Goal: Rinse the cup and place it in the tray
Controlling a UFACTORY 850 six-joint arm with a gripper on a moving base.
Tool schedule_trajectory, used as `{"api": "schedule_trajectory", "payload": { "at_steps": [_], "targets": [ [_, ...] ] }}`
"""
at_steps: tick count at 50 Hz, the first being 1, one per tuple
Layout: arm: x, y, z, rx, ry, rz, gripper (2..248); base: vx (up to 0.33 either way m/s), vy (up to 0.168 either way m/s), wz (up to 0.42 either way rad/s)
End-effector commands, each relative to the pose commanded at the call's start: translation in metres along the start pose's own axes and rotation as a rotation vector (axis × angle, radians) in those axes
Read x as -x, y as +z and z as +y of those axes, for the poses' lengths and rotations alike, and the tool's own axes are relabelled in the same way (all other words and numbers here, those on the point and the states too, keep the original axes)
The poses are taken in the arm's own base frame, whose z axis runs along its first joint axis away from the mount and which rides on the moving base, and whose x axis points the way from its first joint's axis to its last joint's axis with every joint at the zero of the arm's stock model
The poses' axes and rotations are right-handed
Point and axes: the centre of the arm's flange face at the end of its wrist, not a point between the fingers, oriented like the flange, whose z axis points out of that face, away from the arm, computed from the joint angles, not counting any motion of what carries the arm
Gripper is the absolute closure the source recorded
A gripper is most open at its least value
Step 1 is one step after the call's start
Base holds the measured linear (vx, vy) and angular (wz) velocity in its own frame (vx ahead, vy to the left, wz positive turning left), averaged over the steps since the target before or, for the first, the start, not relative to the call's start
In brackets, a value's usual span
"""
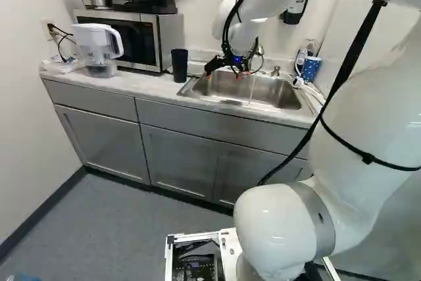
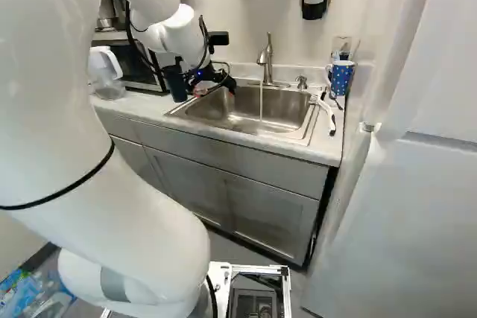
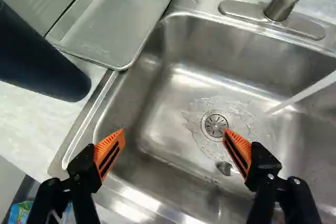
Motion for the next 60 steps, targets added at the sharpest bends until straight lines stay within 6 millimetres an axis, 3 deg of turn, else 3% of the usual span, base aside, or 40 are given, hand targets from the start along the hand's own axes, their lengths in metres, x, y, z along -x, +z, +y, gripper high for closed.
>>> {"api": "schedule_trajectory", "payload": {
  "at_steps": [39,60],
  "targets": [
    [-0.003,0.004,-0.065,-0.083,-0.104,0.007,3,0.0,0.0,0.0],
    [-0.006,0.026,-0.102,-0.129,-0.151,0.081,3,0.0,0.0,0.0]
  ]
}}
